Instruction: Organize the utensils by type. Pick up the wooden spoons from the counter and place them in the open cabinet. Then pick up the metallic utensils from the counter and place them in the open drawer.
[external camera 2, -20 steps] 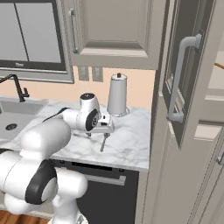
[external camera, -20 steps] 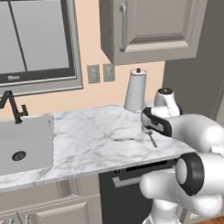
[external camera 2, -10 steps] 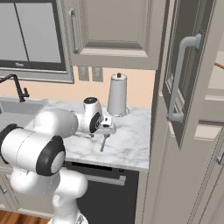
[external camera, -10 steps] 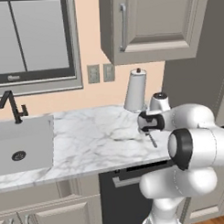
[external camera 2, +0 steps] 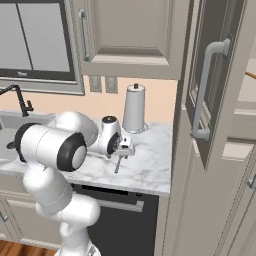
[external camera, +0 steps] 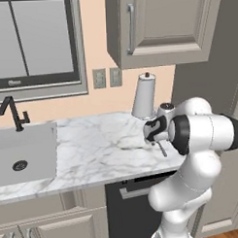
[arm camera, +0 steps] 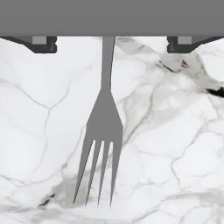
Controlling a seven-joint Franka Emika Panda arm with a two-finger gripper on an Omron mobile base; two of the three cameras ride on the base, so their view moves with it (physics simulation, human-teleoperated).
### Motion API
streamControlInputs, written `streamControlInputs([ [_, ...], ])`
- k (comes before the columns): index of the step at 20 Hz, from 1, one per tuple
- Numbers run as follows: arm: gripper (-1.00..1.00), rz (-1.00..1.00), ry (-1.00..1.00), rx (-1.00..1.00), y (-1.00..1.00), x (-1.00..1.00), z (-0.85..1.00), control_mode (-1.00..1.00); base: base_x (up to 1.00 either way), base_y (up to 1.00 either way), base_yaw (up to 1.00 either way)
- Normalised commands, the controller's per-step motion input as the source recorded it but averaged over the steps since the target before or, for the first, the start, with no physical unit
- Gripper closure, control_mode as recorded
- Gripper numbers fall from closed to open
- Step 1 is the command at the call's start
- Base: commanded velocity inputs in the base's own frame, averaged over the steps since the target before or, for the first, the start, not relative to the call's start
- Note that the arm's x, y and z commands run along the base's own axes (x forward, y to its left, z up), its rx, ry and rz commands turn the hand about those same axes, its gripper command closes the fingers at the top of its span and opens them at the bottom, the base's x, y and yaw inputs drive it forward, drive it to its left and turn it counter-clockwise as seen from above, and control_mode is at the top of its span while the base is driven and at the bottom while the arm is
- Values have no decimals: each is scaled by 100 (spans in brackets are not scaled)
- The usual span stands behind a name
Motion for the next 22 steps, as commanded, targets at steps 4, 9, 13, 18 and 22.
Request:
streamControlInputs([
  [4, -100, 0, 0, 2, -5, 27, -34, -100, 0, 0, 0],
  [9, -100, 0, 0, 0, 0, 24, -33, -100, 0, 0, 0],
  [13, -100, 0, 0, 0, 0, 23, -34, -100, 0, 0, 0],
  [18, -100, 0, 0, 1, -1, 17, -40, -100, 0, 0, 0],
  [22, 100, 0, 0, 6, -4, 0, -59, -100, 0, 0, 0],
])
